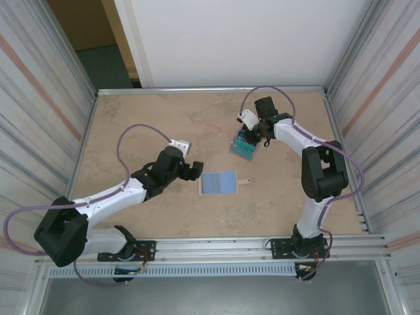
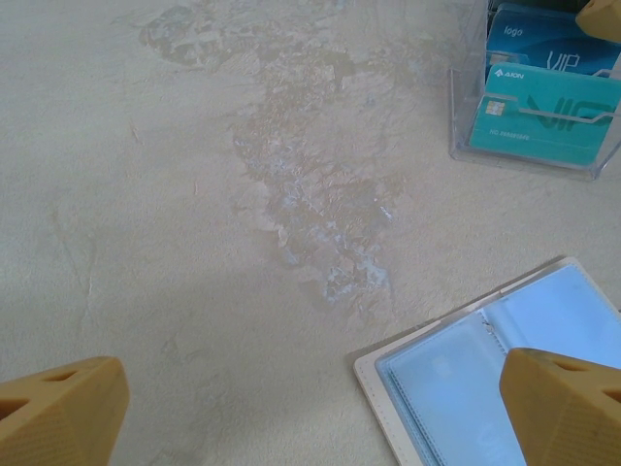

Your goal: Take the credit cards out of the card holder

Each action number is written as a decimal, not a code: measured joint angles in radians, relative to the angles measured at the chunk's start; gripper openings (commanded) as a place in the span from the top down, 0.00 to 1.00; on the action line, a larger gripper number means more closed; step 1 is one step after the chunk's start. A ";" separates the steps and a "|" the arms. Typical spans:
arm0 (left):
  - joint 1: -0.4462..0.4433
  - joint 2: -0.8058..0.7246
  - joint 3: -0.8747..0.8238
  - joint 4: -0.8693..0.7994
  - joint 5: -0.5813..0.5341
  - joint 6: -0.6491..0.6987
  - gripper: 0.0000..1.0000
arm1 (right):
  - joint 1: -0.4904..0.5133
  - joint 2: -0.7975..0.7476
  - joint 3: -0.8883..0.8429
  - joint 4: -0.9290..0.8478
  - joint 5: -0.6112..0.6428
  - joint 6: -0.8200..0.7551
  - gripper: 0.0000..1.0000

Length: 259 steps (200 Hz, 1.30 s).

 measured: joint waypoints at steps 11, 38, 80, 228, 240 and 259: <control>0.000 0.000 0.000 0.000 0.000 0.000 0.01 | 0.000 0.000 0.000 0.000 0.001 0.001 0.78; 0.000 0.000 0.000 0.000 0.000 -0.001 0.01 | 0.000 0.000 0.000 0.001 0.001 0.018 0.78; 0.007 -0.008 0.000 0.000 -0.002 -0.018 0.01 | 0.001 -0.060 -0.014 0.016 0.000 0.114 0.72; 0.190 -0.155 -0.189 0.165 -0.008 -0.235 0.01 | 0.364 -0.496 -0.398 0.111 0.218 0.814 0.50; 0.198 -0.161 -0.199 0.173 -0.007 -0.255 0.01 | 0.420 -0.496 -0.414 0.104 0.253 0.866 0.49; 0.210 -0.173 -0.212 0.175 -0.006 -0.282 0.01 | 0.508 -0.496 -0.425 0.091 0.313 0.929 0.47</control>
